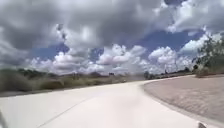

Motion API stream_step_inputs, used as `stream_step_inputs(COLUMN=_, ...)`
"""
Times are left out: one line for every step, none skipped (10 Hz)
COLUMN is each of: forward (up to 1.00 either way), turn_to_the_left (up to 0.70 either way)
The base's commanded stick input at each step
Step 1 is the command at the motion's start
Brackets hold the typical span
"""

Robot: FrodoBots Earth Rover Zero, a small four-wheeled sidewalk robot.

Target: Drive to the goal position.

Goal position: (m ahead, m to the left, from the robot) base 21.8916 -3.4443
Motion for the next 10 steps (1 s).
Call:
stream_step_inputs(forward=0.85, turn_to_the_left=0.0)
stream_step_inputs(forward=0.85, turn_to_the_left=0.0)
stream_step_inputs(forward=0.85, turn_to_the_left=0.0)
stream_step_inputs(forward=0.85, turn_to_the_left=0.0)
stream_step_inputs(forward=0.85, turn_to_the_left=0.0)
stream_step_inputs(forward=0.85, turn_to_the_left=0.0)
stream_step_inputs(forward=0.85, turn_to_the_left=-0.03)
stream_step_inputs(forward=0.85, turn_to_the_left=-0.15)
stream_step_inputs(forward=0.85, turn_to_the_left=-0.34)
stream_step_inputs(forward=0.85, turn_to_the_left=-0.32)
